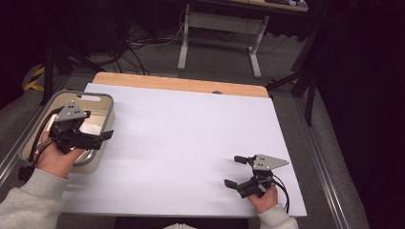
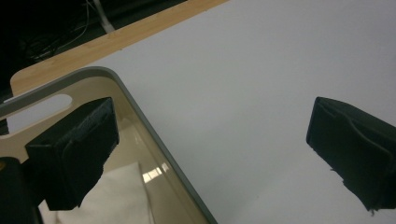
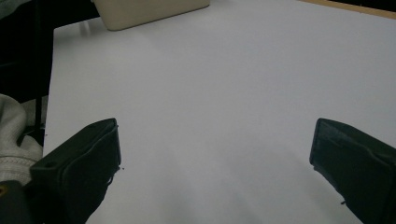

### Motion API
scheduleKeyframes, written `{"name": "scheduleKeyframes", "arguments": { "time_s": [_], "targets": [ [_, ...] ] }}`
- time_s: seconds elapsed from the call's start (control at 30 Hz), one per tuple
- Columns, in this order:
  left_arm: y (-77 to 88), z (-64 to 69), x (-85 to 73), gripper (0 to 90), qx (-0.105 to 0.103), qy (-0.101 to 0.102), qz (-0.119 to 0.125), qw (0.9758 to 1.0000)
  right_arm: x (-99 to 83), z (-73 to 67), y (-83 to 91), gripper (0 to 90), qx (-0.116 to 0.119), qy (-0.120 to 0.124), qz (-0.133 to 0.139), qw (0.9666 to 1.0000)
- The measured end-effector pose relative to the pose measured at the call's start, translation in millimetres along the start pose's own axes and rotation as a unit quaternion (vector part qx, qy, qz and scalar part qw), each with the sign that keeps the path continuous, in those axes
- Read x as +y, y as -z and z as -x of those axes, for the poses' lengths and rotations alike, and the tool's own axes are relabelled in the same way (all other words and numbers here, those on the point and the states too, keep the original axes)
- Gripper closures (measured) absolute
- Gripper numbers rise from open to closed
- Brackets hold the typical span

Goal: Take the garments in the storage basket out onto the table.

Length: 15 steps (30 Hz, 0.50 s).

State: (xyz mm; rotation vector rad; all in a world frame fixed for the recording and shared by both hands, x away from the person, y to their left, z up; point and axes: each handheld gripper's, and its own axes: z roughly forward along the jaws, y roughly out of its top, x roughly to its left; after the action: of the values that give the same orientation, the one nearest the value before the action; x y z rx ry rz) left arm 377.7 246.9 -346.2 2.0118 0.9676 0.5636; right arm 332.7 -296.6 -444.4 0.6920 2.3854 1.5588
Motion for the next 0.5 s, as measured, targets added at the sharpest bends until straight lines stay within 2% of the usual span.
{"name": "scheduleKeyframes", "arguments": {
  "time_s": [0.2,0.5],
  "targets": [
    [-1.1,-10.6,1.0,3.3,0.006,0.006,-0.010,0.9999,0.0,-0.2,-0.3,2.5,0.000,0.000,-0.001,1.0000],
    [-5.1,-30.3,-6.3,3.1,0.022,0.032,-0.026,0.9989,-0.3,-0.4,0.1,2.5,0.002,0.001,0.001,1.0000]
  ]
}}
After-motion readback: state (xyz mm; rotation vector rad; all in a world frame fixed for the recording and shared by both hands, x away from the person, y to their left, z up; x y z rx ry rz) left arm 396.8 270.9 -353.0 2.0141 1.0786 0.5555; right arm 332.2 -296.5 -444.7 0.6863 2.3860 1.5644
